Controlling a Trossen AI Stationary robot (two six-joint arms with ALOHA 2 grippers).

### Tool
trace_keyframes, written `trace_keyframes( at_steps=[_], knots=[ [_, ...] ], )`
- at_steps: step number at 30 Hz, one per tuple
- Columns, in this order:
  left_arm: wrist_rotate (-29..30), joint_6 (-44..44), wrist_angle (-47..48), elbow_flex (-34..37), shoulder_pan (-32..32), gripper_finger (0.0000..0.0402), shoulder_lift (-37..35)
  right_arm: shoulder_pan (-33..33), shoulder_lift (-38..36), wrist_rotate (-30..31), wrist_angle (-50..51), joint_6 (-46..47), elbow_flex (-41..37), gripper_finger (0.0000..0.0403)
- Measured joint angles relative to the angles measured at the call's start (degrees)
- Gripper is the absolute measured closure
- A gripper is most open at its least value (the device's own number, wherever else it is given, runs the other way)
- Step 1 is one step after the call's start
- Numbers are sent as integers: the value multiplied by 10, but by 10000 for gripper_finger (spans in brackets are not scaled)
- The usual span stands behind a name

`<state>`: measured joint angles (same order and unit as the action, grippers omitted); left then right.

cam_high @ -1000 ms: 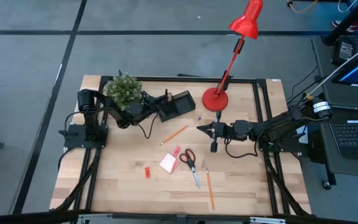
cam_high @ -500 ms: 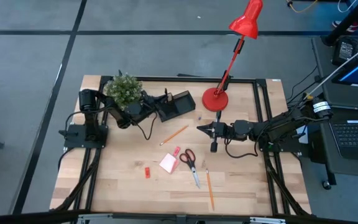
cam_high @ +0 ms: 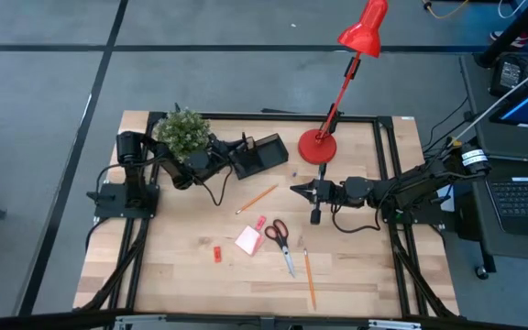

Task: Pick and place office supplies into organizer
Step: Put the black pen into the black desk organizer, then put the blue binder clip into the black desk organizer

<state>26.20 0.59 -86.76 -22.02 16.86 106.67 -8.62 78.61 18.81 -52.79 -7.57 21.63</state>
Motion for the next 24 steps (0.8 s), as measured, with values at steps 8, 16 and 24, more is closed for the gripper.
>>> trace_keyframes(
  at_steps=[8,16,24],
  knots=[
    [7,12,0,0,0,300,0,0,0,0,0,0,0,395],
    [6,33,-15,0,-7,300,-12,0,0,0,6,5,0,395],
    [5,121,8,0,-55,301,-111,0,0,0,8,14,0,395]
  ],
)
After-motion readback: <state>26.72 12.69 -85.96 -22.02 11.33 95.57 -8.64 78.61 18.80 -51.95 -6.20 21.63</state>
